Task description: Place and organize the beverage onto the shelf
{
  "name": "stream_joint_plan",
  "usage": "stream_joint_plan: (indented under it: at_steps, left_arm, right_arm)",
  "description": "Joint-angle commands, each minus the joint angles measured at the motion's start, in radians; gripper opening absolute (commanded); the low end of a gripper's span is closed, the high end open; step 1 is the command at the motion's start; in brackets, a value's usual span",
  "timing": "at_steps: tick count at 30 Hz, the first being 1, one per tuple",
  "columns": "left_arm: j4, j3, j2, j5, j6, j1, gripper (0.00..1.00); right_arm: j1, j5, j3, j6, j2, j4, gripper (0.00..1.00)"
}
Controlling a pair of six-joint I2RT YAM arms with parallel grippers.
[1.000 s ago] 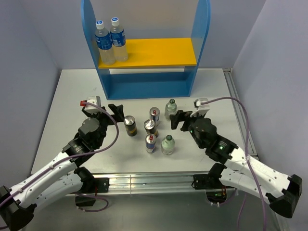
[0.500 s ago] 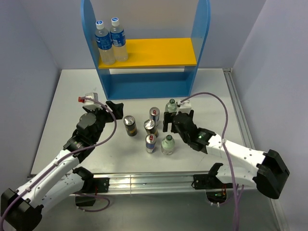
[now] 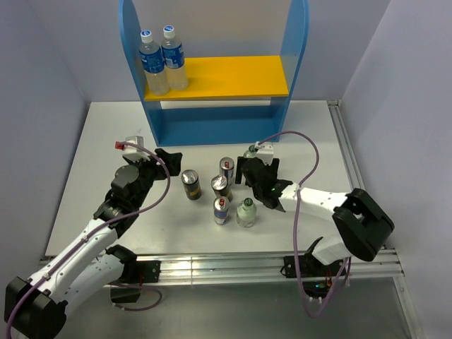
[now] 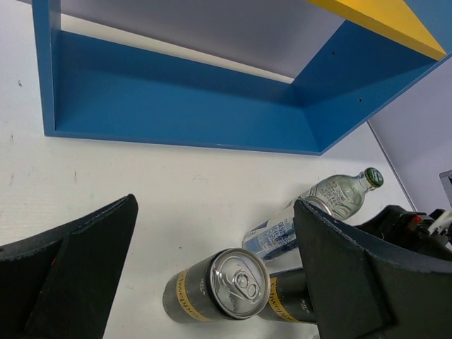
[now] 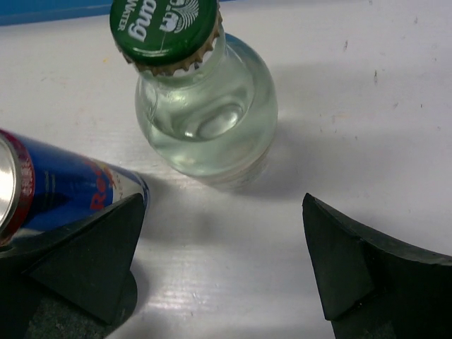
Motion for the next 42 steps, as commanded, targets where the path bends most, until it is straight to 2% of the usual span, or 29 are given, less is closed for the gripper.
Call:
stream_joint_plan:
  at_steps: [1, 13, 22, 28, 31, 32, 34, 35, 37, 38, 40, 41, 42]
  left_arm:
    - [0.051, 0.002, 0.009, 0.029, -0.02, 0.007, 0.99]
    - [0.055, -0.009, -0.007, 0.025, -0.022, 0.012, 0.99]
    - [0.058, -0.013, -0.002, 0.021, -0.023, 0.015, 0.99]
    - [0.061, -0.016, 0.002, 0.019, -0.023, 0.015, 0.99]
    - [0.064, -0.018, 0.009, 0.021, -0.025, 0.018, 0.99]
    - [0.064, -0.018, 0.009, 0.018, -0.025, 0.018, 0.99]
    - [0.066, -0.02, 0.01, 0.019, -0.026, 0.018, 0.99]
    - [0.066, -0.02, 0.01, 0.019, -0.026, 0.019, 0.98]
    - [0.067, -0.023, 0.009, 0.018, -0.026, 0.021, 0.98]
    - [0.067, -0.024, 0.009, 0.015, -0.026, 0.021, 0.98]
    - [0.064, -0.023, 0.009, 0.015, -0.026, 0.021, 0.98]
    - [0.063, -0.021, 0.01, 0.013, -0.026, 0.022, 0.98]
    - [0.06, -0.02, 0.012, 0.015, -0.026, 0.022, 0.98]
  right_arm:
    - [-0.007, 0.088, 0.041, 0.024, 0.041, 0.144, 1.0]
    - [-0.01, 0.206, 0.025, -0.001, 0.198, 0.402, 1.0]
    - [-0.02, 0.261, 0.074, -0.021, 0.337, 0.473, 0.99]
    - [-0.031, 0.304, 0.075, -0.01, 0.377, 0.513, 0.95]
    - [-0.031, 0.321, 0.063, -0.013, 0.383, 0.539, 0.83]
    - [-0.033, 0.323, 0.061, -0.01, 0.385, 0.545, 0.75]
    - [-0.033, 0.324, 0.061, -0.01, 0.388, 0.539, 0.67]
    - [-0.033, 0.332, 0.066, -0.014, 0.388, 0.537, 0.59]
    - [-0.033, 0.332, 0.072, -0.016, 0.383, 0.518, 0.52]
    - [-0.031, 0.332, 0.075, -0.014, 0.38, 0.505, 0.43]
    - [-0.033, 0.324, 0.087, -0.008, 0.358, 0.456, 0.31]
    - [-0.033, 0.324, 0.092, 0.007, 0.347, 0.435, 0.0]
    - [-0.028, 0.336, 0.103, 0.024, 0.334, 0.403, 0.0]
